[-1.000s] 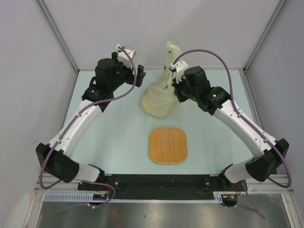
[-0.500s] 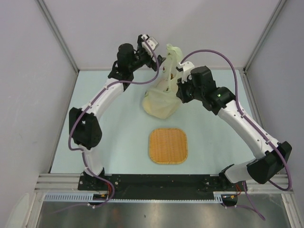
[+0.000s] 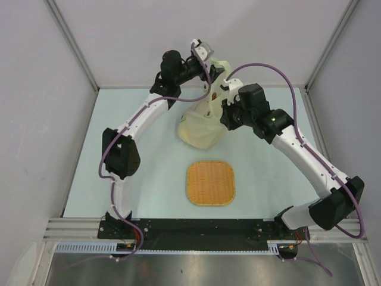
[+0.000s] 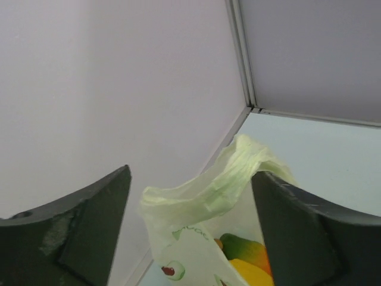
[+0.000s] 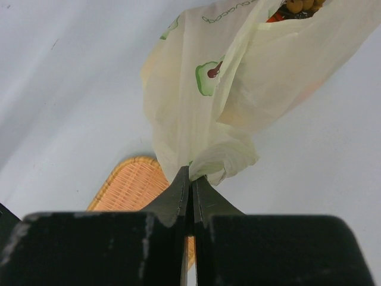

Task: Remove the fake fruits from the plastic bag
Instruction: Adjust the plastic bag at the center of the board.

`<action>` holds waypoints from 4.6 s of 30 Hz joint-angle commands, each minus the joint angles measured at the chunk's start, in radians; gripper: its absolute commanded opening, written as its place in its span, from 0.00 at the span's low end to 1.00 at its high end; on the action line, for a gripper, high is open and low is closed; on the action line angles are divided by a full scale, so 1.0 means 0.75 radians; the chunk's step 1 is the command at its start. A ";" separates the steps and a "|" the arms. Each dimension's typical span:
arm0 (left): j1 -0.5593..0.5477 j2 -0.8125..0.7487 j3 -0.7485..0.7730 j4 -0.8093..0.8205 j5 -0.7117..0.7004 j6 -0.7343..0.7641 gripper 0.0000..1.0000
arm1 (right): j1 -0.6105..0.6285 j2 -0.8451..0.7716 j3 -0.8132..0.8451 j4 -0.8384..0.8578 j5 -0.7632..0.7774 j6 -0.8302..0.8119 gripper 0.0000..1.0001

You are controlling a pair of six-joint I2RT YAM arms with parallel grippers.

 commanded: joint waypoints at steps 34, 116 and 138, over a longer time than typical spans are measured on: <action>0.095 -0.561 -0.275 -0.244 -0.824 0.150 0.00 | -0.451 0.567 0.636 0.504 -0.002 -0.004 0.00; 0.095 -1.406 -1.259 -0.666 -0.762 -0.035 0.00 | 0.071 1.096 0.790 0.451 0.372 0.057 0.16; 0.095 -1.451 -1.441 -0.539 -0.707 -0.257 0.00 | 0.275 0.663 0.136 0.531 0.282 -0.172 0.33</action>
